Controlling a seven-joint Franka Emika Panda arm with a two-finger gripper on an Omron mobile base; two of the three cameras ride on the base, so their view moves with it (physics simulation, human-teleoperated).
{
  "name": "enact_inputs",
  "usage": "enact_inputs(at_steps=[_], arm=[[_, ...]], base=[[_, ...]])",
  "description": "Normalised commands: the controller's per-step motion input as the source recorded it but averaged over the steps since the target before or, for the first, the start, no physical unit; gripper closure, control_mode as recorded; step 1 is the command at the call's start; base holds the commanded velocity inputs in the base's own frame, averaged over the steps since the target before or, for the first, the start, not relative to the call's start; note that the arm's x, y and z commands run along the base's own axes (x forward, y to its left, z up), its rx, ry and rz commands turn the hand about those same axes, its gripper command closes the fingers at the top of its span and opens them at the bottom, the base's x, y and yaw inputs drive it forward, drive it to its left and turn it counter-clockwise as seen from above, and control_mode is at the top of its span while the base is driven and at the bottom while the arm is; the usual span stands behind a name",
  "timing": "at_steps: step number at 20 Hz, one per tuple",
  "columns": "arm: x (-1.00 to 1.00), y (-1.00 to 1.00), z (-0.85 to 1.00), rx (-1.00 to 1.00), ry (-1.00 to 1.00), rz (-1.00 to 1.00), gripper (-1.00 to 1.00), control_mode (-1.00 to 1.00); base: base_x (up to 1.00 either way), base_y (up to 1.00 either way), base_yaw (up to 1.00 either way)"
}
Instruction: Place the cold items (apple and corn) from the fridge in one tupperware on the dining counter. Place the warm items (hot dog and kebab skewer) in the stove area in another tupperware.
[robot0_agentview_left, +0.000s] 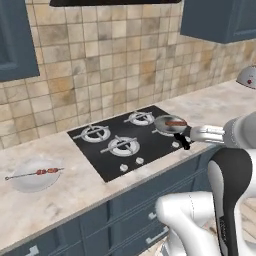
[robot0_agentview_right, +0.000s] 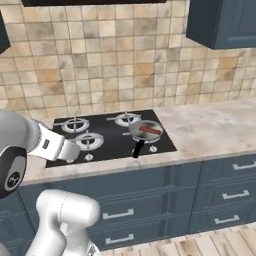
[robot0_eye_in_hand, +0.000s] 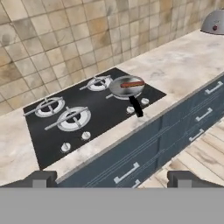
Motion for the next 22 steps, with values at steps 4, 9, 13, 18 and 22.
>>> enact_inputs(at_steps=[4, 9, 13, 18, 22], arm=[[0.0, 0.0, 0.0, 0.0, 0.0, 0.0, -1.0, 1.0], [0.0, 0.0, 0.0, 0.0, 0.0, 0.0, -1.0, 1.0], [0.0, 0.0, 0.0, 0.0, 0.0, 0.0, -1.0, 1.0], [0.0, 0.0, 0.0, 0.0, 0.0, 0.0, -1.0, 1.0], [0.38, -0.04, -0.07, 0.0, 0.24, 0.0, -1.0, -1.0]], base=[[0.4, -0.61, 0.27], [0.51, -0.53, 0.22], [0.67, -0.47, 0.25], [0.82, -0.34, 0.22], [0.43, -0.09, 0.02]])
